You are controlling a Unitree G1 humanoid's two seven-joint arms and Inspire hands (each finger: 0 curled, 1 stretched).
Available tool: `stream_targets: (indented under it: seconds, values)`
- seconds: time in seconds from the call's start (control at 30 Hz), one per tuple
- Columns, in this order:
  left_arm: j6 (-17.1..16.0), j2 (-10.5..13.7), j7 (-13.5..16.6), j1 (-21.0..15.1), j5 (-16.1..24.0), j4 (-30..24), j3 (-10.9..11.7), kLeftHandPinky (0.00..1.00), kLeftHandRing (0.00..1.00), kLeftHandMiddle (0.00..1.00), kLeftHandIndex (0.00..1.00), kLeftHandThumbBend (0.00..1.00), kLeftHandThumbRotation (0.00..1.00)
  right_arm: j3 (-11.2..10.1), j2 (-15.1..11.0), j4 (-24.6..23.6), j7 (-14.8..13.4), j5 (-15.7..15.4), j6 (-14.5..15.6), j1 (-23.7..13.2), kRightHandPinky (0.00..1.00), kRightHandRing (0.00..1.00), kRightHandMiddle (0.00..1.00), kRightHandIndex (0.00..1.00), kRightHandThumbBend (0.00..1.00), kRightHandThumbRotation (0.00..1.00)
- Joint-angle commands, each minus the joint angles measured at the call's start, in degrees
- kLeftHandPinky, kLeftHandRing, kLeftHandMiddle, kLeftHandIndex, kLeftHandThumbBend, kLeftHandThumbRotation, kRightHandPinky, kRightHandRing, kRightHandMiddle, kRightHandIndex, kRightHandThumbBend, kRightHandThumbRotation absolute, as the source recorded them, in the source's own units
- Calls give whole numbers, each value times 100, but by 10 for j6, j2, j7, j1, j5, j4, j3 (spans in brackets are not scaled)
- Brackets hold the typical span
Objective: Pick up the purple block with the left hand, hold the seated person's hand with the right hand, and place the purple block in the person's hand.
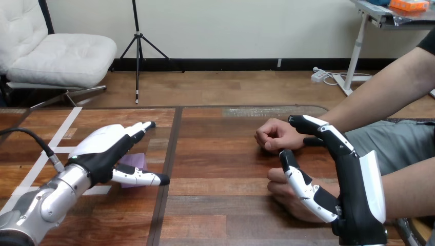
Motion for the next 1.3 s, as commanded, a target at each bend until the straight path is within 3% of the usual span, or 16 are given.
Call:
stream_targets:
  seconds: [0.0, 0.57, 1.27]
  values:
    - [4, 7, 8, -44, 0, 0, -4, 93, 98, 99, 97, 96, 58, -6, -3, -32, 5, 5, 1, -17, 69, 75, 76, 73, 37, 43]
    - [8, 8, 3, -40, 0, 1, -9, 94, 98, 99, 98, 98, 58, -8, -1, -37, 12, 9, 5, -16, 69, 75, 76, 73, 37, 41]
    - [2, 3, 29, -30, 4, 11, -16, 90, 94, 96, 95, 97, 56, -11, 1, -46, 15, 4, 11, -12, 69, 76, 75, 73, 37, 41]
